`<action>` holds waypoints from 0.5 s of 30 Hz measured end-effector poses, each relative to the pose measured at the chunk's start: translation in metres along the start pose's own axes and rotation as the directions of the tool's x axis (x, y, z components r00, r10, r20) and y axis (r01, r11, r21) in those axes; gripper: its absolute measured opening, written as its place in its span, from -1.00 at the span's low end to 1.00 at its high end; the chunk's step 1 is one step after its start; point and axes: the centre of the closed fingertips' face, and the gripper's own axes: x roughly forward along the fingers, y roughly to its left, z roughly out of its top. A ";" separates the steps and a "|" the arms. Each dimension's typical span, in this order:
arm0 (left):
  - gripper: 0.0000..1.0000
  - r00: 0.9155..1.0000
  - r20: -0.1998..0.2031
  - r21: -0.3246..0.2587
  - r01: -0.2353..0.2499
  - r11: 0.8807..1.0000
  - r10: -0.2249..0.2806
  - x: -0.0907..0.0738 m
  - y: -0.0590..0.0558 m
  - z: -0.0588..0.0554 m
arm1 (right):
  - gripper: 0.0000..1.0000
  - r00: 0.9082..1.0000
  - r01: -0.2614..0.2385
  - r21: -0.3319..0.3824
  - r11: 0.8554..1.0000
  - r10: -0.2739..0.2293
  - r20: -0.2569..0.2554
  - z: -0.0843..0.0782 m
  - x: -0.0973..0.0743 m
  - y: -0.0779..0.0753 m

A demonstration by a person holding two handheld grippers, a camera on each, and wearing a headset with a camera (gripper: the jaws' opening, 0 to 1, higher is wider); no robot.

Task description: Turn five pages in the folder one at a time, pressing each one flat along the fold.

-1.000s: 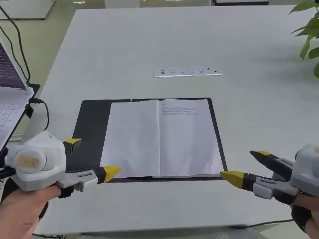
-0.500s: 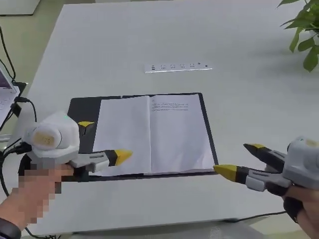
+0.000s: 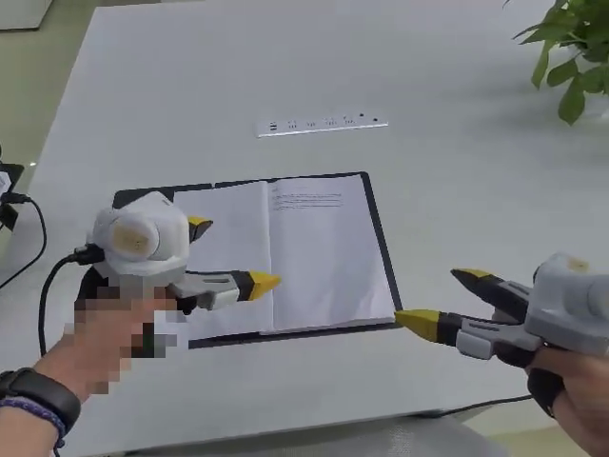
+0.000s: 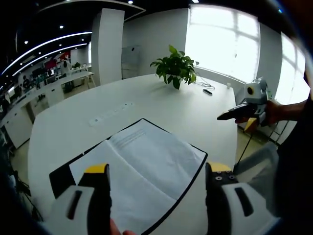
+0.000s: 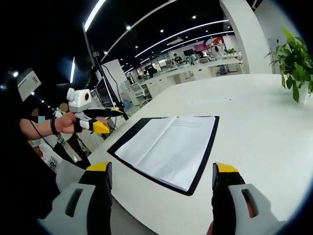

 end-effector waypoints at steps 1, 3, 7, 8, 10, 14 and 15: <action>0.59 1.000 -0.001 0.002 0.003 1.000 -0.003 0.002 -0.001 0.000 | 0.68 1.000 -0.001 0.001 1.000 0.001 0.000 0.000 0.000 -0.001; 0.59 1.000 -0.007 0.006 0.018 1.000 -0.018 0.011 -0.006 0.002 | 0.68 1.000 -0.002 0.001 1.000 0.002 0.002 -0.001 0.001 -0.003; 0.59 0.999 -0.024 0.019 0.046 0.999 -0.045 0.027 -0.017 0.003 | 0.67 1.000 -0.008 0.007 1.000 0.008 0.011 0.000 0.001 -0.005; 0.58 0.998 -0.027 0.022 0.049 0.999 -0.048 0.030 -0.018 0.003 | 0.67 1.000 -0.010 0.011 1.000 0.010 0.012 0.000 0.001 -0.006; 0.58 0.998 -0.029 0.026 0.058 0.998 -0.057 0.038 -0.021 0.006 | 0.66 1.000 -0.014 0.013 1.000 0.014 0.007 -0.001 0.001 -0.005; 0.58 0.997 -0.033 0.037 0.078 0.996 -0.077 0.054 -0.028 0.009 | 0.66 1.000 -0.019 0.008 1.000 0.019 -0.008 -0.003 0.001 -0.006; 0.58 0.996 -0.038 0.043 0.085 0.996 -0.083 0.059 -0.031 0.009 | 0.66 1.000 -0.019 0.012 1.000 0.019 -0.008 -0.003 0.000 -0.006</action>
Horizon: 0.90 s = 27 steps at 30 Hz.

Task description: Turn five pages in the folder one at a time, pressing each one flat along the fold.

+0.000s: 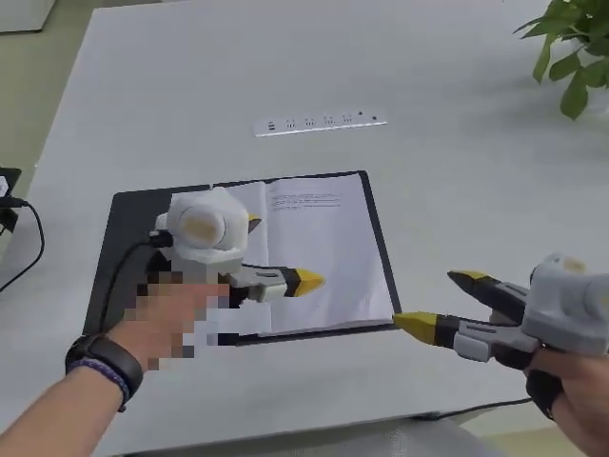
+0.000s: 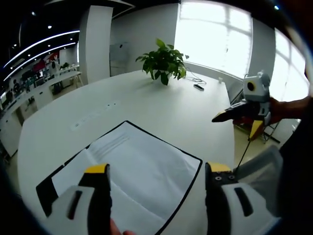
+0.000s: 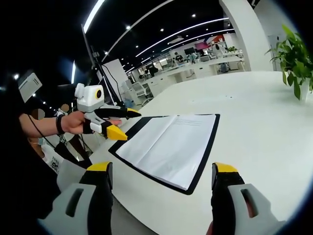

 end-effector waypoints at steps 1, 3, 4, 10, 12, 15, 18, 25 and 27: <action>0.58 1.000 -0.002 0.003 0.003 1.000 -0.003 0.002 -0.001 0.000 | 0.66 1.000 0.000 0.002 1.000 0.000 0.001 0.000 0.000 0.000; 0.58 1.000 -0.013 0.013 0.014 1.000 -0.014 0.012 -0.005 -0.001 | 0.65 1.000 0.003 0.009 1.000 -0.003 0.003 0.000 -0.001 -0.002; 0.58 1.000 -0.017 0.014 0.018 1.000 -0.017 0.015 -0.007 -0.002 | 0.65 1.000 0.004 0.009 1.000 -0.004 0.002 0.000 -0.001 -0.003; 0.57 0.999 -0.034 0.021 0.038 0.999 -0.037 0.038 -0.010 -0.007 | 0.65 1.000 0.003 0.013 1.000 -0.003 0.001 0.001 -0.004 -0.002; 0.57 0.998 -0.039 0.022 0.040 0.999 -0.039 0.045 -0.012 -0.009 | 0.65 1.000 0.003 0.014 1.000 -0.003 0.001 0.000 -0.004 -0.003; 0.57 0.998 -0.051 0.027 0.045 0.999 -0.044 0.056 -0.016 -0.012 | 0.65 1.000 0.000 0.010 1.000 0.000 -0.008 -0.002 -0.004 -0.006; 0.57 0.997 -0.063 0.035 0.050 0.998 -0.048 0.068 -0.020 -0.016 | 0.64 1.000 -0.003 0.012 1.000 0.004 -0.009 -0.002 -0.003 -0.007; 0.56 0.993 -0.102 0.047 0.067 0.997 -0.062 0.094 -0.035 -0.032 | 0.64 1.000 -0.007 0.016 1.000 0.008 -0.021 -0.008 -0.003 -0.010; 0.56 0.991 -0.117 0.049 0.071 0.996 -0.065 0.103 -0.041 -0.038 | 0.64 1.000 -0.008 0.016 1.000 0.008 -0.024 -0.011 -0.004 -0.011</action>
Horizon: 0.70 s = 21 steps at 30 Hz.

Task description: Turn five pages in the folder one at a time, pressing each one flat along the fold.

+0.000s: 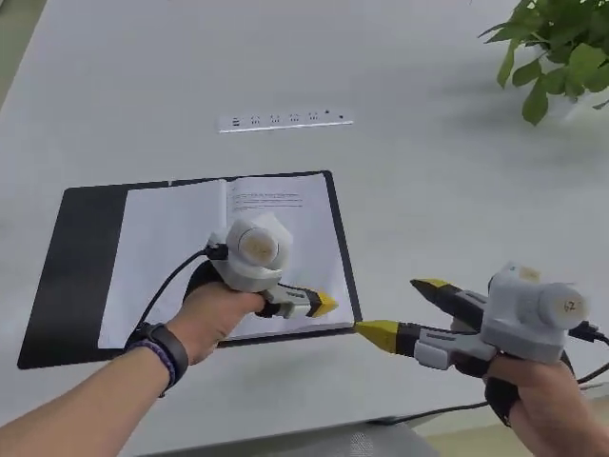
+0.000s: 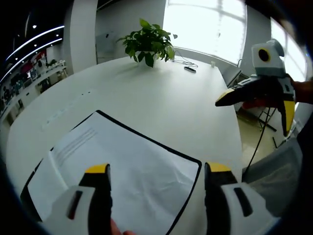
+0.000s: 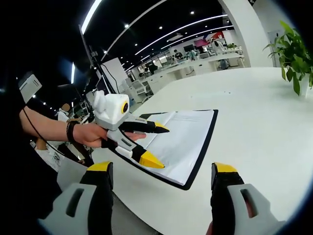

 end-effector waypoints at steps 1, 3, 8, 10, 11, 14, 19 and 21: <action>0.56 1.000 -0.004 -0.001 0.002 1.000 -0.002 0.003 -0.001 -0.002 | 0.64 1.000 0.001 0.002 1.000 -0.001 -0.003 -0.002 -0.001 0.000; 0.56 1.000 -0.021 0.006 -0.002 1.000 0.002 0.008 -0.003 -0.007 | 0.64 1.000 0.002 0.005 1.000 -0.002 -0.007 -0.004 -0.002 -0.001; 0.56 0.998 -0.052 0.011 -0.018 1.000 0.018 0.022 -0.004 -0.017 | 0.63 1.000 0.005 0.021 1.000 -0.005 -0.002 -0.006 -0.005 -0.004; 0.55 0.998 -0.059 0.005 -0.028 1.000 0.028 0.025 -0.001 -0.020 | 0.63 1.000 0.007 0.025 1.000 -0.006 -0.005 -0.007 -0.005 -0.005; 0.54 0.997 -0.065 0.006 -0.034 0.999 0.034 0.026 0.000 -0.021 | 0.62 1.000 0.006 0.025 1.000 -0.006 -0.006 -0.008 -0.005 -0.005; 0.54 0.996 -0.081 -0.002 -0.045 0.999 0.044 0.030 0.002 -0.026 | 0.62 1.000 0.004 0.030 1.000 -0.004 -0.008 -0.009 -0.004 -0.006; 0.53 0.993 -0.099 0.035 -0.057 0.998 0.060 0.032 0.003 -0.034 | 0.62 1.000 0.001 0.033 0.999 0.000 -0.007 -0.008 -0.002 -0.006; 0.50 0.994 -0.096 0.034 -0.057 0.998 0.060 0.032 0.005 -0.034 | 0.61 1.000 -0.003 0.035 0.999 0.003 -0.007 -0.007 -0.001 -0.006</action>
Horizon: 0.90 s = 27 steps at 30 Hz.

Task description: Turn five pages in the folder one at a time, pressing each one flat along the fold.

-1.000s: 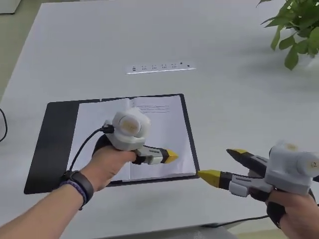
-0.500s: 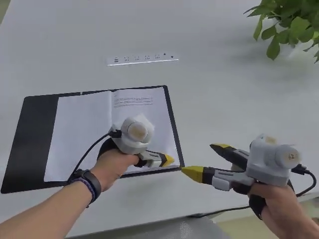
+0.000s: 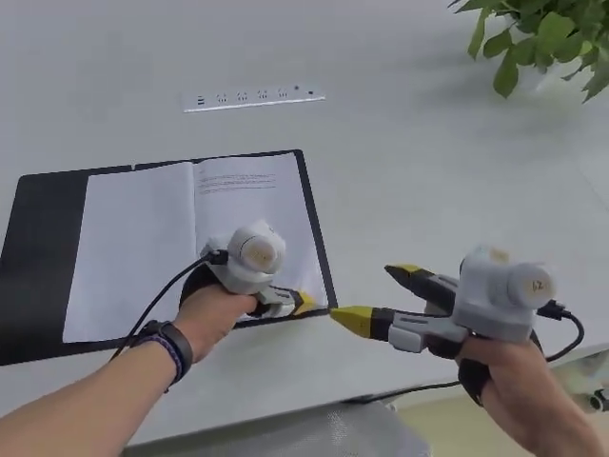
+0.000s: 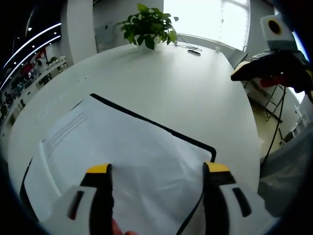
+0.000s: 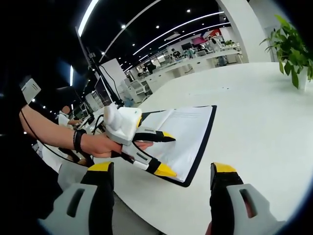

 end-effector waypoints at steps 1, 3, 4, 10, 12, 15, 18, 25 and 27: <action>0.49 1.000 0.004 -0.001 -0.001 1.000 0.001 -0.001 0.001 0.000 | 0.60 1.000 -0.001 0.000 1.000 0.001 -0.001 0.000 0.001 0.000; 0.46 1.000 0.006 0.003 -0.002 1.000 0.002 -0.001 0.002 0.000 | 0.60 1.000 -0.005 0.000 1.000 0.005 -0.008 -0.001 0.003 -0.001; 0.45 1.000 0.007 0.003 -0.002 1.000 0.001 -0.001 0.002 0.000 | 0.60 1.000 -0.006 0.000 1.000 0.006 -0.011 -0.002 0.005 -0.001; 0.37 1.000 0.018 -0.011 -0.003 1.000 0.003 -0.002 0.006 0.001 | 0.56 1.000 -0.009 0.009 1.000 0.010 -0.011 -0.003 0.009 -0.005; 0.33 1.000 0.024 -0.017 -0.006 1.000 0.007 -0.002 0.008 0.001 | 0.54 1.000 -0.012 0.013 1.000 0.012 -0.011 -0.002 0.012 -0.008; 0.30 1.000 0.027 -0.014 -0.009 1.000 0.009 -0.002 0.008 0.001 | 0.50 1.000 -0.015 0.020 1.000 0.015 -0.004 0.000 0.017 -0.012; 0.29 0.999 0.030 -0.015 -0.010 1.000 0.011 -0.001 0.009 0.001 | 0.44 1.000 -0.020 0.032 0.999 0.020 0.003 0.003 0.024 -0.017; 0.28 0.999 0.037 -0.020 -0.008 1.000 0.008 -0.002 0.009 0.001 | 0.24 0.999 -0.042 0.071 0.997 0.041 0.021 0.012 0.046 -0.030; 0.28 0.999 0.040 -0.023 -0.006 1.000 0.007 -0.002 0.009 0.002 | 0.18 0.999 -0.048 0.091 0.995 0.045 0.030 0.016 0.053 -0.034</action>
